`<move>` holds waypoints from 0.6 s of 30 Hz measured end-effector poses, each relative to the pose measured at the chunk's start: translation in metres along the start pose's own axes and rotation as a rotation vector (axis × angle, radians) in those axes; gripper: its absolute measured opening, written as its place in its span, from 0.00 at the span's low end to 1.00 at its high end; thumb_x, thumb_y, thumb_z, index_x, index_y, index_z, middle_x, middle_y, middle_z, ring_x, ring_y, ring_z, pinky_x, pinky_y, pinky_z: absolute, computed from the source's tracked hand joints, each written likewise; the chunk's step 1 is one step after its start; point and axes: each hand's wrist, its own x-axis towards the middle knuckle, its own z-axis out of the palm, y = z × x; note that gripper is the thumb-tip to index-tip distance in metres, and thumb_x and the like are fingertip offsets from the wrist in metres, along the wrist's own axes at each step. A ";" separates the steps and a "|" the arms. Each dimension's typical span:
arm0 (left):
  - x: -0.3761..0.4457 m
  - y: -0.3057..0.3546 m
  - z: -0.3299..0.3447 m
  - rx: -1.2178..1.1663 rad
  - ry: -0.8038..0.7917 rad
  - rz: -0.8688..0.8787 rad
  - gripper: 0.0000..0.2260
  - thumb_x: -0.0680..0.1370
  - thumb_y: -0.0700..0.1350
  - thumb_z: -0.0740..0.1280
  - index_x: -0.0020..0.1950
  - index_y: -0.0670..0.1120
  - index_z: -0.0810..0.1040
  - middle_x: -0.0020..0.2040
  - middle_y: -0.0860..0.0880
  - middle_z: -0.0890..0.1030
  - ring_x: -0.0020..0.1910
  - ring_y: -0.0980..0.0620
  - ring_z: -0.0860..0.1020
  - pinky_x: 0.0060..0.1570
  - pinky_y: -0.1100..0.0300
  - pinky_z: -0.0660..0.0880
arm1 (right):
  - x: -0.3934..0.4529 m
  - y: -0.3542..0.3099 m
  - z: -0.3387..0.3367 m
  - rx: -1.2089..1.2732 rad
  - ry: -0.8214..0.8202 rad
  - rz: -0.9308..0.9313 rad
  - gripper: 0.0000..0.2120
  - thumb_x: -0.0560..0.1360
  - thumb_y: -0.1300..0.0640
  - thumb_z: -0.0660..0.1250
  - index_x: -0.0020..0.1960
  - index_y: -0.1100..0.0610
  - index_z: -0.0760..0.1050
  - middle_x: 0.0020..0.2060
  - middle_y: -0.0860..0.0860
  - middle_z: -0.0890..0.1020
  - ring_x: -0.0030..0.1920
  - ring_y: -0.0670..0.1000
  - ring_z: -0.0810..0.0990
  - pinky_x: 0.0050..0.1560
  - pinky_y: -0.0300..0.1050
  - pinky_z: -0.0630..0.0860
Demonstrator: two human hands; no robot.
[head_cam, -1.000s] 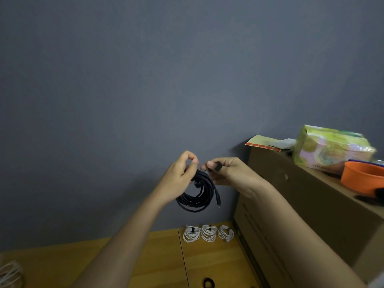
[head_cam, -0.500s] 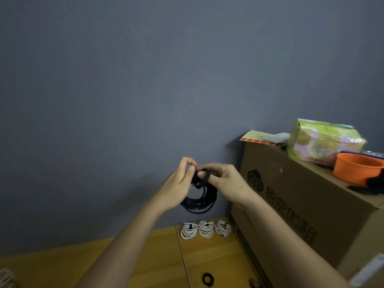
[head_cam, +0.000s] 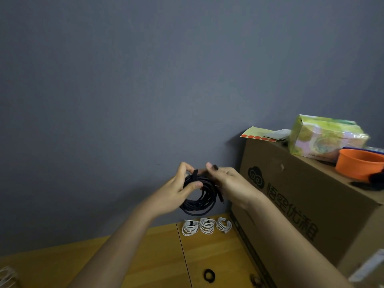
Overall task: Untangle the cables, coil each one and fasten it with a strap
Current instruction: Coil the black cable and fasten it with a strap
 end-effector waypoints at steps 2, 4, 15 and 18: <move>0.000 0.001 0.001 -0.015 0.028 0.005 0.14 0.75 0.64 0.56 0.51 0.57 0.61 0.59 0.53 0.77 0.57 0.60 0.76 0.56 0.54 0.73 | -0.001 0.000 0.001 0.017 0.030 0.018 0.22 0.81 0.45 0.54 0.58 0.57 0.81 0.53 0.52 0.84 0.56 0.49 0.81 0.65 0.50 0.72; -0.001 0.006 0.003 -0.025 0.064 0.012 0.14 0.75 0.62 0.56 0.54 0.57 0.59 0.53 0.56 0.78 0.47 0.67 0.76 0.49 0.63 0.72 | -0.001 0.000 0.005 -0.027 0.090 -0.021 0.22 0.81 0.46 0.54 0.56 0.59 0.81 0.51 0.53 0.85 0.54 0.50 0.83 0.63 0.50 0.73; 0.004 0.011 0.007 -0.015 0.120 0.076 0.11 0.76 0.60 0.58 0.52 0.59 0.59 0.48 0.53 0.80 0.38 0.66 0.76 0.39 0.69 0.70 | 0.001 0.001 0.003 -0.086 0.198 -0.130 0.15 0.80 0.50 0.60 0.57 0.58 0.79 0.46 0.51 0.85 0.48 0.46 0.84 0.50 0.36 0.78; 0.006 0.012 0.009 0.004 0.119 0.085 0.10 0.75 0.62 0.59 0.51 0.60 0.62 0.46 0.55 0.78 0.37 0.65 0.74 0.36 0.69 0.69 | 0.000 0.002 -0.004 -0.022 0.214 -0.108 0.11 0.79 0.53 0.63 0.53 0.61 0.73 0.34 0.48 0.82 0.32 0.43 0.80 0.34 0.32 0.74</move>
